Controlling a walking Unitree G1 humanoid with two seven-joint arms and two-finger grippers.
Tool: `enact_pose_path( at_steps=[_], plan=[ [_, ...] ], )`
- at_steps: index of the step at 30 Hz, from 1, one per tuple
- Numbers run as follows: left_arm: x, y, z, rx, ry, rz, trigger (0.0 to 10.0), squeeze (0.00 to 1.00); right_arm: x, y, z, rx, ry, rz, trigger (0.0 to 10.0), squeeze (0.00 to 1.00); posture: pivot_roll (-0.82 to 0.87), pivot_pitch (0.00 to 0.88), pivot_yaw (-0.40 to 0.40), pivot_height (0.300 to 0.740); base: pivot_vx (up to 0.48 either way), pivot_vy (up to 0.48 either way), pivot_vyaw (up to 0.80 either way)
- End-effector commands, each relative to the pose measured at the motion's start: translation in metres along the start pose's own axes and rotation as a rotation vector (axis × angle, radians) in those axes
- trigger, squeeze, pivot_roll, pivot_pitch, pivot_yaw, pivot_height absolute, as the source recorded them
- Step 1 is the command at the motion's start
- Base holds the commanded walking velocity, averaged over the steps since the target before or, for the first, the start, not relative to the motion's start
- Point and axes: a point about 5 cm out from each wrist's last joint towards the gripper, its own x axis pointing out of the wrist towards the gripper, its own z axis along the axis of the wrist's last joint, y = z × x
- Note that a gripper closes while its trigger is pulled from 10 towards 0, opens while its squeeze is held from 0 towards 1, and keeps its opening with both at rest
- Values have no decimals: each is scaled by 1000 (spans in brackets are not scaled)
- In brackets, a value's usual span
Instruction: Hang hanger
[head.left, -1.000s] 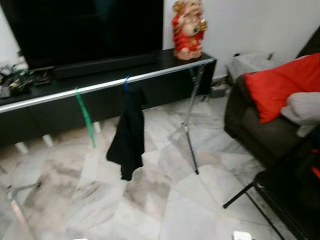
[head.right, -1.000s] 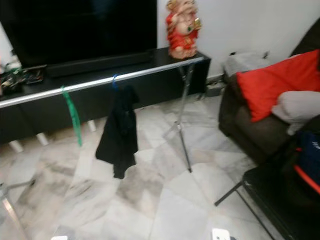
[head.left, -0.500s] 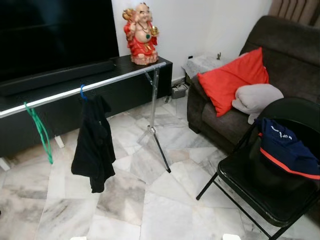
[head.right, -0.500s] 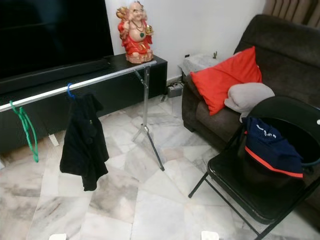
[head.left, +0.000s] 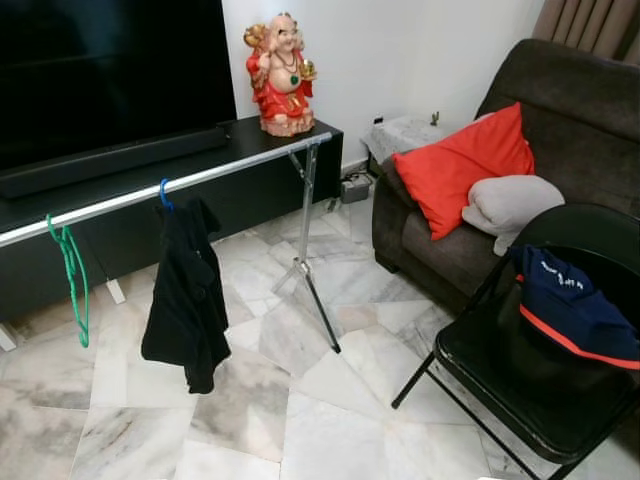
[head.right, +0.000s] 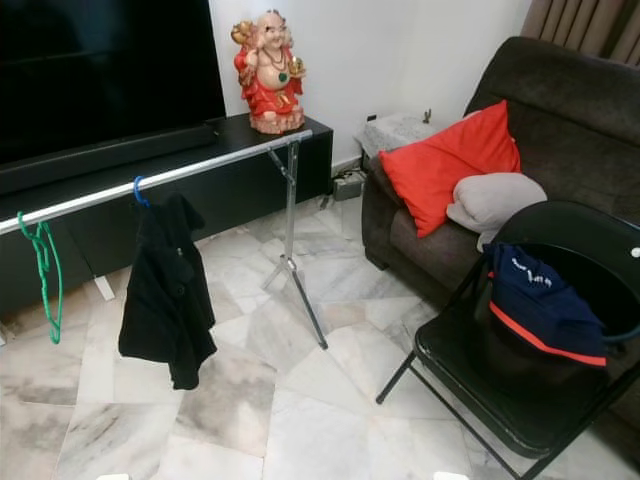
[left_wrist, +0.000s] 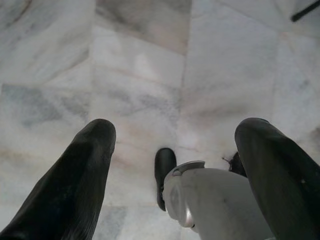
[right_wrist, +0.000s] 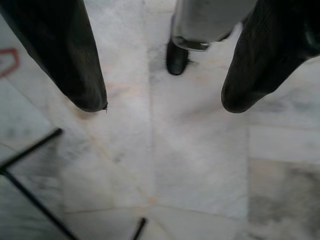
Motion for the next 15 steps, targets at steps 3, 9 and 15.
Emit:
enact_pose_path(
  at_steps=[3, 9, 15],
  plan=[
    [-1, 3, -2, -2, 17, 5, 10000, 0, 2, -7, 13, 8, -21, -10, 10000, 0, 104, 9, 2, 740, 328, 0, 0],
    [-1, 3, -2, -2, 18, 4, 10000, 0, 5, 7, 21, 7, -29, 5, 10000, 0, 103, 11, 3, 740, 330, 0, 0],
    [-1, 3, -3, -3, 18, 3, 10000, 0, 7, 29, 19, -1, -22, 30, 10000, 0, 103, 12, 2, 740, 331, 0, -179]
  ],
)
